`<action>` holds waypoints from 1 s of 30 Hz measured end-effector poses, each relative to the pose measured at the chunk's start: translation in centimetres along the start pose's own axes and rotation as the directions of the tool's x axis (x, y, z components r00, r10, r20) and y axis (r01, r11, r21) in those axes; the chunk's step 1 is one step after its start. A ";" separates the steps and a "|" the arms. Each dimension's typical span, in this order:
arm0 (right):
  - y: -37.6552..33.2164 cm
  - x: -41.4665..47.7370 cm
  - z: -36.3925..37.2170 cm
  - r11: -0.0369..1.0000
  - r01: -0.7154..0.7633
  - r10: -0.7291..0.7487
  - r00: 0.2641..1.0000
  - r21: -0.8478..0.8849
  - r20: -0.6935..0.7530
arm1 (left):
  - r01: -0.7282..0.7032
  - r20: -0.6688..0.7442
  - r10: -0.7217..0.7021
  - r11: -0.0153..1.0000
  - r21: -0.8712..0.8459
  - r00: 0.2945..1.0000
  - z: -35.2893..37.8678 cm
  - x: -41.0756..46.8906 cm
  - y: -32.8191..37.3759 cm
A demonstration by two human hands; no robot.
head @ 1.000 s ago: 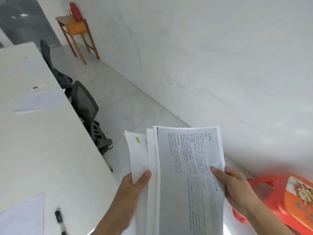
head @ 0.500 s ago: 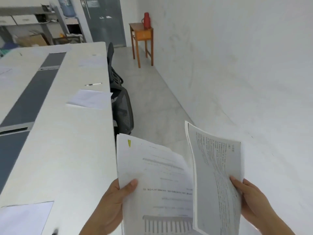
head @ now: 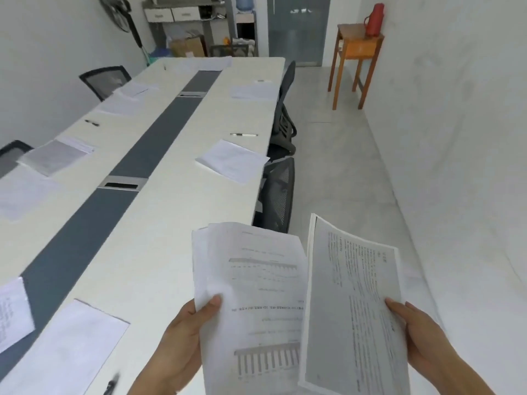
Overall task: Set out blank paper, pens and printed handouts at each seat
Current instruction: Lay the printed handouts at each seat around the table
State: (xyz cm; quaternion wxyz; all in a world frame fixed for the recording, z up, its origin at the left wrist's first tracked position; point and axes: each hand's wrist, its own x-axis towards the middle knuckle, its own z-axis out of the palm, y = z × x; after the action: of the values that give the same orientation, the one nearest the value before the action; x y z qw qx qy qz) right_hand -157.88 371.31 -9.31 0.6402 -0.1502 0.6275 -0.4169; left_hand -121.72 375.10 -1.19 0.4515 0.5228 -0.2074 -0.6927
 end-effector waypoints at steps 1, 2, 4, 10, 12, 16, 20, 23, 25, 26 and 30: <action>-1.1 1.9 0.8 0.999 -0.003 0.003 1.000 -0.041 0.010 | -0.011 -0.056 0.010 1.000 -0.016 0.998 0.1 0.4 0.1; -2.2 3.8 1.6 0.997 -0.006 0.009 0.999 -0.081 0.034 | -0.028 -0.126 0.023 0.999 -0.037 0.992 0.2 0.7 0.1; -4.2 7.4 3.8 0.982 -0.006 0.028 0.993 -0.187 0.116 | -0.075 -0.260 0.050 0.993 -0.087 0.964 0.4 1.2 0.4; -7.6 15.7 13.7 0.869 0.083 0.086 0.946 -0.488 0.313 | -0.186 -0.547 0.062 0.967 -0.174 0.835 -0.1 0.9 -0.1; -7.7 17.6 17.7 0.833 0.131 0.098 0.921 -0.538 0.377 | -0.242 -0.618 0.062 0.947 -0.211 0.783 -0.5 0.5 -0.2; -7.5 20.6 26.0 0.765 0.191 0.108 0.903 -0.615 0.415 | -0.305 -0.771 0.011 0.922 -0.239 0.637 -2.4 -0.1 -0.3; -7.5 23.0 33.0 0.711 0.230 0.103 0.900 -0.664 0.423 | -0.356 -0.788 -0.003 0.891 -0.281 0.615 -5.3 0.7 1.5; -7.6 24.5 37.2 0.669 0.248 0.081 0.913 -0.701 0.400 | -0.400 -0.760 0.047 0.870 -0.287 0.648 -7.3 2.5 3.5; -7.5 25.2 39.8 0.628 0.266 0.069 0.917 -0.732 0.392 | -0.418 -0.742 0.069 0.859 -0.296 0.667 -8.9 3.7 4.4; -7.3 25.7 41.0 0.602 0.269 0.068 0.921 -0.752 0.384 | -0.419 -0.732 0.074 0.857 -0.301 0.677 -9.6 4.1 4.9; -6.1 28.2 44.6 0.501 0.257 0.072 0.939 -0.826 0.335 | -0.392 -0.687 0.070 0.861 -0.325 0.723 -11.4 5.1 6.6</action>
State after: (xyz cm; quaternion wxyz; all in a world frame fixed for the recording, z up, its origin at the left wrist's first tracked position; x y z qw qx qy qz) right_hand -122.34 332.46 -16.58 0.5509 -0.5486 0.6267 -0.0530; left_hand -108.83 369.59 -3.10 0.6879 0.5812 0.0638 -0.4301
